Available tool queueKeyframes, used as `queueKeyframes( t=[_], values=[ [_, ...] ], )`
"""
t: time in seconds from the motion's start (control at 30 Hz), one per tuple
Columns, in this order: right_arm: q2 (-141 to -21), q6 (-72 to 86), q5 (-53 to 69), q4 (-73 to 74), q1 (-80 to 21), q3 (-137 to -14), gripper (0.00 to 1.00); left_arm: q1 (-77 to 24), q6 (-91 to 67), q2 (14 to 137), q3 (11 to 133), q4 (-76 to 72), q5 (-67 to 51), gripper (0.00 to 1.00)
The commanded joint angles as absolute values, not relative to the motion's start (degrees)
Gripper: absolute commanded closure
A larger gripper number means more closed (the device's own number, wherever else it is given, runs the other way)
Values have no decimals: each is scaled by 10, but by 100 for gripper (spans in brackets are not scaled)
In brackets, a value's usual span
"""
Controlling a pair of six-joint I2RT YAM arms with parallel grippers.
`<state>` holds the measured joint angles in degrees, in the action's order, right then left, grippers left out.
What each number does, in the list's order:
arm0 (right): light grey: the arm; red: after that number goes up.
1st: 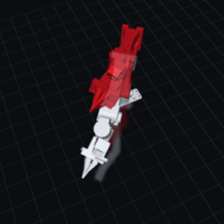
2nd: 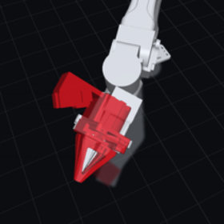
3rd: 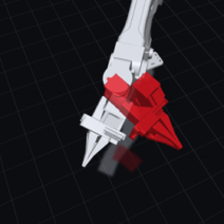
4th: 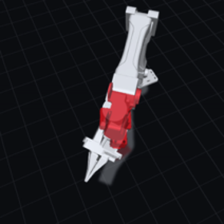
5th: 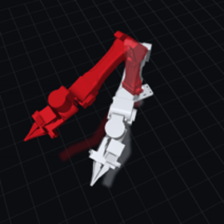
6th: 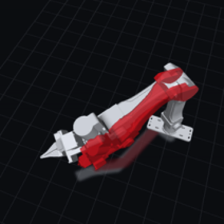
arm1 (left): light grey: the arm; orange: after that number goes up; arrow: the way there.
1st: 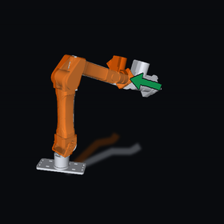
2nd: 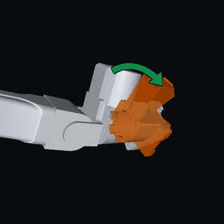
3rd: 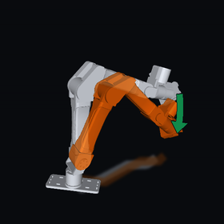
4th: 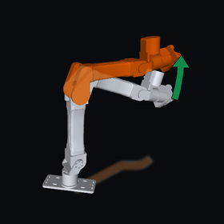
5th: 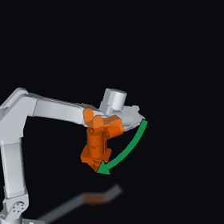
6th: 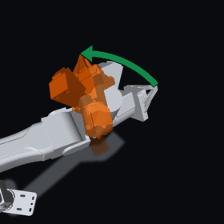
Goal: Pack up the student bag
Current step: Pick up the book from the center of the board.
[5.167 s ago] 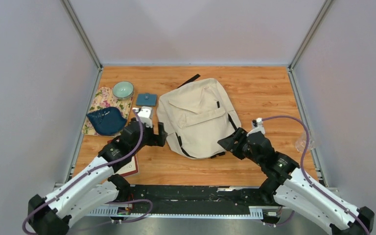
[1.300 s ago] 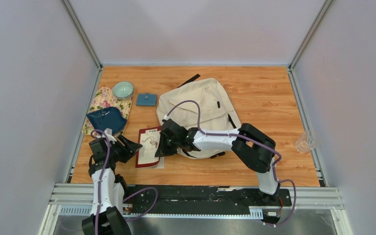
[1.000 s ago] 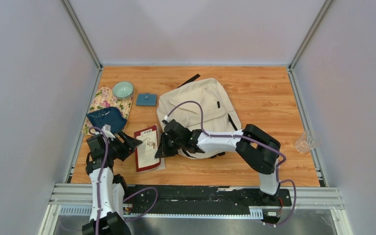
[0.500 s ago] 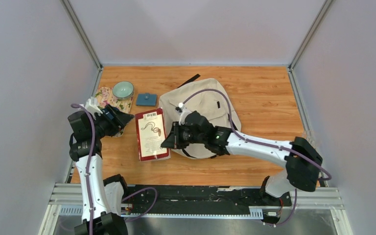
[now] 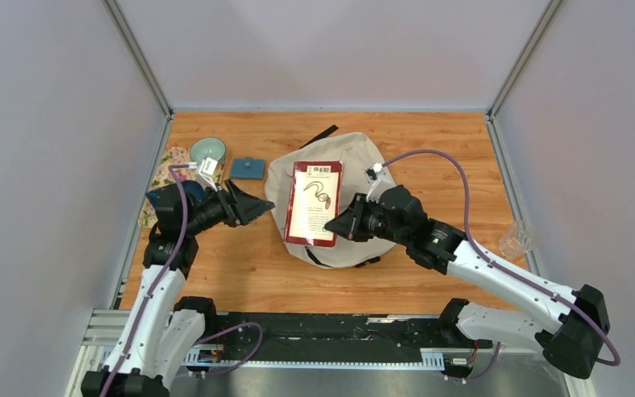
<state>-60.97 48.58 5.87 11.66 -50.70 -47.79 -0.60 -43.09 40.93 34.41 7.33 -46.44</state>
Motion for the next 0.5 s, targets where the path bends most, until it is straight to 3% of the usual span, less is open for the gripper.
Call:
queueKeyframes(
  t=[0.0, 0.13, 0.33, 0.47],
  values=[
    [-566, 468, 73, 110, -505, -474, 100, -98, -446, 446, 344, -43, -461, 16],
    [-534, 475, 93, 108, -505, -459, 100, -158, -452, 475, 332, -91, -430, 16],
    [-487, 486, 126, 97, -505, -434, 100, -171, -456, 500, 321, -126, -436, 16],
    [-475, 490, 151, 80, -505, -418, 100, -179, -505, 517, 303, -223, -460, 16]
  ],
)
